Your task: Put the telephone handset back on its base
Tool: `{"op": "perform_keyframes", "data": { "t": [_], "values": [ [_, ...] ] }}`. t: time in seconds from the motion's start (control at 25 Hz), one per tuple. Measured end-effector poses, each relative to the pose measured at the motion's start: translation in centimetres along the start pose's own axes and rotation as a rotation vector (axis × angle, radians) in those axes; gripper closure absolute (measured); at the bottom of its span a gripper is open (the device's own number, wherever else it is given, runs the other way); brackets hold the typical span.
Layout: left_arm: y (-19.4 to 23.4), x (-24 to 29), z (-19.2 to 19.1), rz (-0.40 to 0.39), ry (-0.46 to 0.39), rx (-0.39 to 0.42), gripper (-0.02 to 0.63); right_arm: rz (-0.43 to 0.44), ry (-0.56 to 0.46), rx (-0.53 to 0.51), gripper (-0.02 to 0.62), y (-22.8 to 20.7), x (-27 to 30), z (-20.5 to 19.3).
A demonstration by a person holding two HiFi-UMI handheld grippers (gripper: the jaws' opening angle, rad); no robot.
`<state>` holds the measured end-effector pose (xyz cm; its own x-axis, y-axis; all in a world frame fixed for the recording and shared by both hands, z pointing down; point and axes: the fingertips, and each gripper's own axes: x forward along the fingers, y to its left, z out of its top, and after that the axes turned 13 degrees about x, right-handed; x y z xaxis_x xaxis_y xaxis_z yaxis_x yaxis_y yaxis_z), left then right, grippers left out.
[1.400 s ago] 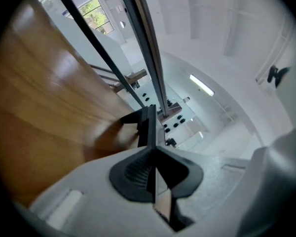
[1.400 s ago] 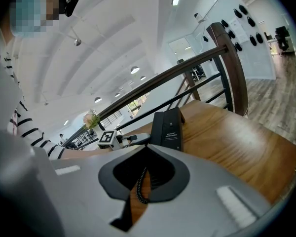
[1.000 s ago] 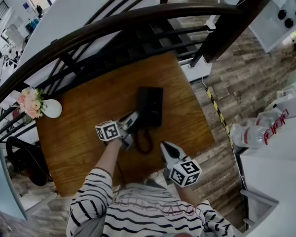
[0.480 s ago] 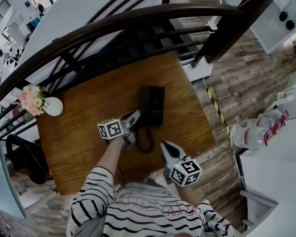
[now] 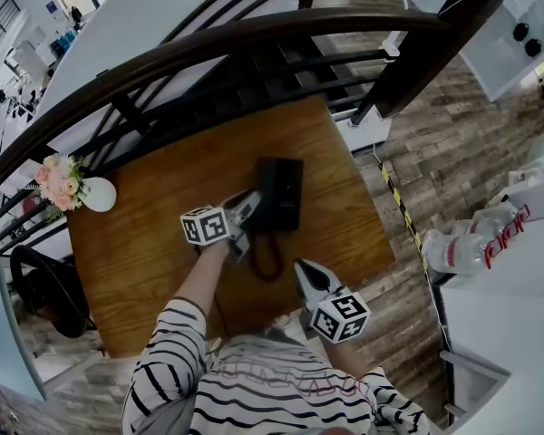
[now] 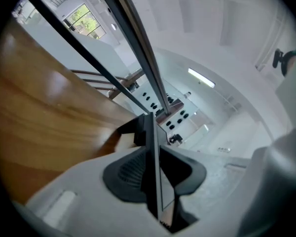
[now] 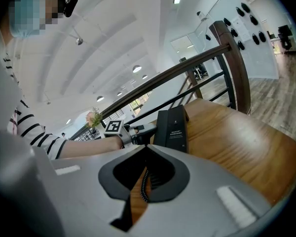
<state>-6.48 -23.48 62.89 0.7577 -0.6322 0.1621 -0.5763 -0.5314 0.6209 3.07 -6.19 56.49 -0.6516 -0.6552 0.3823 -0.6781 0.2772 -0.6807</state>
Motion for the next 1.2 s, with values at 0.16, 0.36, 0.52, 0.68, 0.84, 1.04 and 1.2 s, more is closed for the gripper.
{"op": "perform_keyframes", "data": {
  "t": [0.16,0.36,0.52,0.68,0.84,1.04,1.2],
  "values": [
    [0.9,0.7,-0.1,0.001,0.031,0.001,0.525,-0.004,0.003,0.001,0.595,-0.1,0.1,-0.2],
    [0.6,1.2,0.0,-0.064,0.014,-0.069,0.537,-0.009,-0.001,0.004,0.595,-0.3,-0.2,-0.1],
    [0.6,1.2,0.1,-0.127,-0.014,-0.142,0.540,-0.009,0.003,0.006,0.595,-0.4,-0.1,-0.1],
    [0.6,1.6,0.2,-0.182,-0.033,-0.200,0.541,-0.008,0.014,0.011,0.595,-0.8,-0.1,0.0],
    [1.1,1.7,0.1,-0.190,-0.035,-0.218,0.540,-0.009,0.015,0.010,0.595,-1.0,0.0,0.2],
    [1.4,1.9,-0.1,-0.149,-0.025,-0.206,0.535,-0.003,0.016,0.006,0.595,-1.0,0.4,0.4],
    [1.1,1.8,0.0,-0.122,-0.013,-0.155,0.508,0.005,0.012,0.004,0.595,-0.7,0.4,0.6]
  ]
}}
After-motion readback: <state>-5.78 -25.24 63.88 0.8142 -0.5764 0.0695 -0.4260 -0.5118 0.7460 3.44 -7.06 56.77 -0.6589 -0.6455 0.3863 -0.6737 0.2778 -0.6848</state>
